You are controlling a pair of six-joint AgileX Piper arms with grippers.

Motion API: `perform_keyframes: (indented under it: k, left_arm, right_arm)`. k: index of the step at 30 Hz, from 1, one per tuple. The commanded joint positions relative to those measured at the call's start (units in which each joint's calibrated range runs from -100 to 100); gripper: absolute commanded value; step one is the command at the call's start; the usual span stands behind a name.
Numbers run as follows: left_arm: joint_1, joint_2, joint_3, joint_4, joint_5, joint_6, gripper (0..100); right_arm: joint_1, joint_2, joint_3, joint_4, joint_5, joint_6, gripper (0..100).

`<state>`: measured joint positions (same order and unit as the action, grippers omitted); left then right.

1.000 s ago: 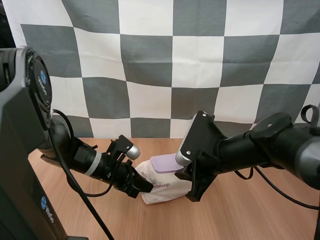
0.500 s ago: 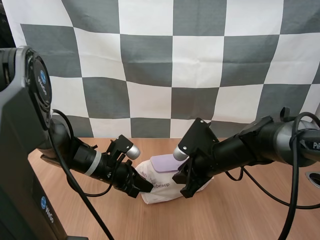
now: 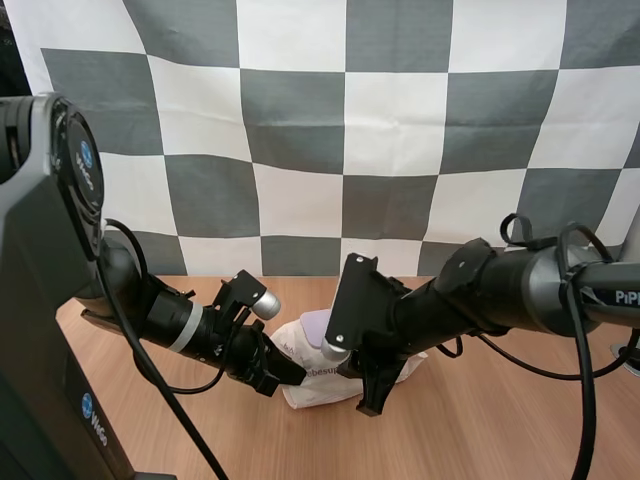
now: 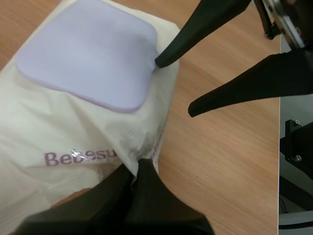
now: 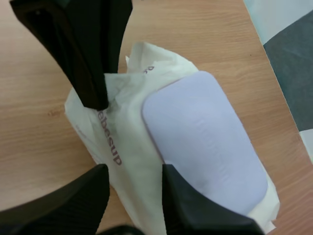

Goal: Open the wet wipes lid

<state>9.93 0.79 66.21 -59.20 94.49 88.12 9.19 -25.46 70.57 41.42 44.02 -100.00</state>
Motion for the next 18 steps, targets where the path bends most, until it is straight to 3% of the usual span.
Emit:
perform_keyframes:
  k: [1,8,18]
  left_arm:
    - [-0.04,0.0,0.1,0.1,0.1,-0.1,0]
    - [-0.04,0.0,0.1,1.0,0.1,-0.1,0]
    - [-0.04,0.0,0.1,1.2,0.1,-0.1,0]
  right_arm:
    - [1.7,0.0,0.3,-1.1,-20.5,0.0,61]
    - [1.8,0.0,0.3,-3.3,-26.5,0.0,61]
    - [1.8,0.0,0.3,-3.6,-24.0,0.0,61]
